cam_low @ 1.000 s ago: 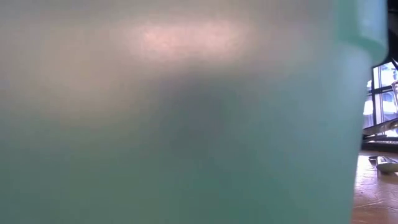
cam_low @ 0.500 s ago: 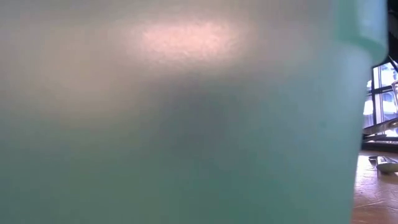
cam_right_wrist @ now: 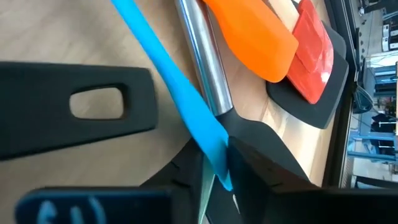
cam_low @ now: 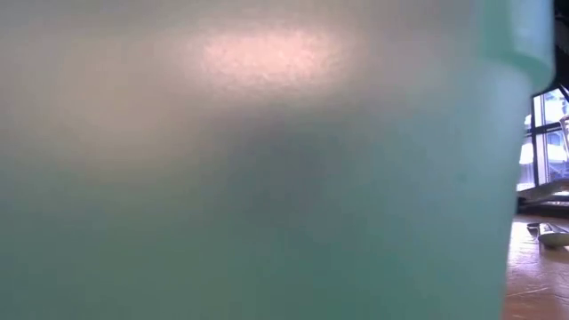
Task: Pick & Place Kitchen Items
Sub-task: Put the blue spatula into the blue bin
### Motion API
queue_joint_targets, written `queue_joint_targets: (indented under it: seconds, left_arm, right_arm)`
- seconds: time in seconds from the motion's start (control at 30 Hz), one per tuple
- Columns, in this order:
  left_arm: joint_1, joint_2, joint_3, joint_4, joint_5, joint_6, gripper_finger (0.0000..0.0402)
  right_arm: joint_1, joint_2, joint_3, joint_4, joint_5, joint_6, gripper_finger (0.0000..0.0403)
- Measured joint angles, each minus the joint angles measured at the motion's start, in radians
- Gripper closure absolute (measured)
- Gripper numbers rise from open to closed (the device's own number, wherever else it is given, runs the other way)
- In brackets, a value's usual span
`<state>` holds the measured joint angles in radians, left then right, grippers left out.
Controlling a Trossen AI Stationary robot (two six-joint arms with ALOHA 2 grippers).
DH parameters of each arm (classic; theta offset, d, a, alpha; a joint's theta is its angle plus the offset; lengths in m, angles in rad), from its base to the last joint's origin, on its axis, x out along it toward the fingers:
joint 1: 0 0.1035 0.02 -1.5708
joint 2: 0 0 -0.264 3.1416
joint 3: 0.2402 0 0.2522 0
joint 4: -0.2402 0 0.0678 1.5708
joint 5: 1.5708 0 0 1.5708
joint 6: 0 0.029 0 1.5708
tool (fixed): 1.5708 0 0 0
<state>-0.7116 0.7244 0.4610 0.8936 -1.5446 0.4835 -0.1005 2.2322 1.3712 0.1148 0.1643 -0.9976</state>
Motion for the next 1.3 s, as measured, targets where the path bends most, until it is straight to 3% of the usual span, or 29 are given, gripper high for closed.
queue_joint_targets:
  seconds: [0.2, 0.67, 0.97, 1.3]
  left_arm:
    - [0.000, 0.000, 0.000, 0.000, 0.001, 0.000, 0.0121]
    - [0.000, 0.000, 0.000, -0.001, 0.001, 0.000, 0.0121]
    - [0.000, 0.000, 0.000, -0.004, -0.002, 0.000, 0.0121]
    - [0.000, 0.000, 0.000, -0.005, -0.006, 0.001, 0.0121]
  right_arm:
    - [0.000, 0.000, 0.000, -0.003, -0.004, 0.022, 0.0370]
    - [0.009, -0.002, 0.001, -0.072, 0.090, 0.052, 0.0373]
    - [0.056, -0.002, 0.000, -0.093, 0.319, 0.125, 0.0374]
    - [0.103, -0.002, -0.001, -0.103, 0.432, 0.149, 0.0374]
